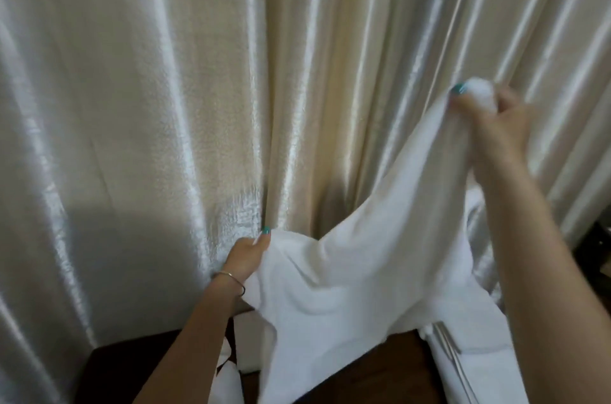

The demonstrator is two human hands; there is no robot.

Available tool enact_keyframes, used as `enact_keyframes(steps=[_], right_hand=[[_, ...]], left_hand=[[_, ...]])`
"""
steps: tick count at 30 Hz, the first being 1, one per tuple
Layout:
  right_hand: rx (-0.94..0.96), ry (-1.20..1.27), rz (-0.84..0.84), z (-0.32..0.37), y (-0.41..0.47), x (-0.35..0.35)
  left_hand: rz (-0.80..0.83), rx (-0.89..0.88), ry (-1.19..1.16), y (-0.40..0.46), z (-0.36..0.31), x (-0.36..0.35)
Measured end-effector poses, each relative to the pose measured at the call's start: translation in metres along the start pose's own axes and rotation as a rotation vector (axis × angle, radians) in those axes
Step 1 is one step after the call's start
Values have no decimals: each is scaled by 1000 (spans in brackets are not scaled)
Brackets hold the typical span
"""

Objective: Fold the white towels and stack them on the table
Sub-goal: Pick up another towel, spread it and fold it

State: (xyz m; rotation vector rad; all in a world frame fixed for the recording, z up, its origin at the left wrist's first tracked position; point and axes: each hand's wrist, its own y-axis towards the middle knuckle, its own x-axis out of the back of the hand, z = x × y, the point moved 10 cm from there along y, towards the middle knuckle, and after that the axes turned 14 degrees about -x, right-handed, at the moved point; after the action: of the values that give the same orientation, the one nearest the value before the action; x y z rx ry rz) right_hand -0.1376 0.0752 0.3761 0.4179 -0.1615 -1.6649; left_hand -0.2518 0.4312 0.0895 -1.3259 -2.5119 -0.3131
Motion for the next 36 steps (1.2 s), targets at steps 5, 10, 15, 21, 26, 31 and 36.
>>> enact_keyframes(steps=[5, 10, 15, 21, 26, 31, 36], right_hand=[[-156, -301, 62, -73, -18, -11], [-268, -326, 142, -86, -38, -28], [-426, -46, 446, -98, -72, -70], [-675, 209, 981, -120, -156, -155], [-221, -146, 959, -121, -156, -159], [99, -329, 734, -105, -155, -151], [-292, -247, 797, -130, -151, -149]], left_hand=[[136, -24, -724, -22, -99, -1], [227, -229, -664, -49, -160, 29], [-305, -351, -212, -53, -154, 98], [-202, -248, -661, -62, -132, 40], [-312, -264, -532, -71, -123, 50], [-422, -286, -269, -80, -110, 67], [-541, -351, -14, -86, -116, 88]])
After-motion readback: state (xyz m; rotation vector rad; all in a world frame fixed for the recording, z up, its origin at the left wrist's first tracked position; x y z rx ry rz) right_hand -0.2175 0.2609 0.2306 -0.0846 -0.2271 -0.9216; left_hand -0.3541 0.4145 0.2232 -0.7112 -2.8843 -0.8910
